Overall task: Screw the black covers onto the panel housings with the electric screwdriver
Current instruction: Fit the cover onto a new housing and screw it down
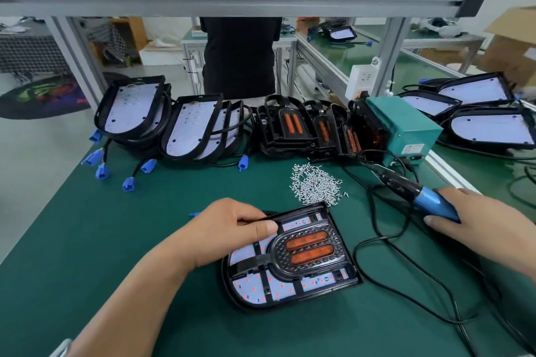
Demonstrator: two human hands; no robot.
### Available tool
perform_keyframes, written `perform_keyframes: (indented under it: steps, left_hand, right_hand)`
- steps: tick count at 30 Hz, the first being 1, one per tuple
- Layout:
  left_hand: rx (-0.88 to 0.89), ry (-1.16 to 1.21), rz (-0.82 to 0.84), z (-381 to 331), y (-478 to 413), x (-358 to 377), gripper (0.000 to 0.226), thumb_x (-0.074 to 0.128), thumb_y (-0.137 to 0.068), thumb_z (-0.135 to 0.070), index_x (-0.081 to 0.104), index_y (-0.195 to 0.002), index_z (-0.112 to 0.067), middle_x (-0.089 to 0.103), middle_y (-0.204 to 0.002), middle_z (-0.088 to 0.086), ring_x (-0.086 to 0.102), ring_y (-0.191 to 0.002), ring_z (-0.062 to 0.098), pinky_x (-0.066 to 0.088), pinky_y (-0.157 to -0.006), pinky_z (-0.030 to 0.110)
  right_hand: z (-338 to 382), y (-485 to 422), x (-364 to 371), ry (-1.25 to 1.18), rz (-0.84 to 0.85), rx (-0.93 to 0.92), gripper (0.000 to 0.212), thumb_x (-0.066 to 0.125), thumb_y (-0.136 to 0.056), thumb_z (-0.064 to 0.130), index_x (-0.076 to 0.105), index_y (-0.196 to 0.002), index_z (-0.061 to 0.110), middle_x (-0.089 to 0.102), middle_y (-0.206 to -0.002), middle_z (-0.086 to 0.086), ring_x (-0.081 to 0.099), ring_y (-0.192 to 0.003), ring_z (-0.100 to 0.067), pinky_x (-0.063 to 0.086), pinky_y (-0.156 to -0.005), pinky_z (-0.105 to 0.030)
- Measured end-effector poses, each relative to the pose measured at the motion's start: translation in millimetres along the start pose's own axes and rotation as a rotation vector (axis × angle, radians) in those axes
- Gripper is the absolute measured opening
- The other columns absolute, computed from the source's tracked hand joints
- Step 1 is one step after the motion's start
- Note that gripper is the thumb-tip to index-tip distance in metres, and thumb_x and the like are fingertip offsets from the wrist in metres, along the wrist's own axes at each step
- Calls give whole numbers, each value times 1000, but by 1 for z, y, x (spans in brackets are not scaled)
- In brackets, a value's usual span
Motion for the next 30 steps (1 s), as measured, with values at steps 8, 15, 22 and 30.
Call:
perform_keyframes:
  steps: [8, 15, 22, 30]
  left_hand:
    - [-11, -35, -19, -4, -1, 0, 26, 75, -86, -47, 80, -95, -23, 74, -91, 9, 63, -76, 4, 50, -74, 25]
    - [-11, 106, 50, -12, -2, 9, 58, 60, -91, -71, 74, -82, -16, 58, -72, -5, 53, -68, 13, 42, -67, 30]
    - [-334, 691, -189, 6, -17, 4, 30, 38, -104, -4, 64, -117, 1, 51, -73, 0, 32, -52, 10, 17, -50, 25]
    - [-337, 958, -182, 5, -31, 15, 24, 45, -109, 0, 61, -124, 9, 68, -72, 1, 34, -43, 2, 25, -37, 12]
  right_hand:
    - [-7, 15, -20, -488, -114, 88, 51, 58, -81, 86, 59, -103, 40, 65, -65, 9, 54, -39, -13, 44, -38, -31]
    - [38, 0, -40, -1686, -112, 152, 51, 82, -74, 43, 74, -114, 13, 67, -78, -6, 61, -59, -17, 54, -48, -28]
    - [122, -37, -36, -2303, -201, 338, 10, 68, -96, 10, 60, -98, 5, 63, -76, -6, 62, -64, -16, 60, -66, -30]
    - [182, -65, -26, -2496, -277, 440, 18, 78, -93, 20, 63, -99, 12, 64, -76, -3, 61, -63, -17, 57, -72, -34]
Point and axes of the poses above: each hand's wrist, its own y-axis away from the middle knuckle, its own x-axis out of the palm, z = x × y, the point moved 7 cm from there along -y, towards the middle knuckle
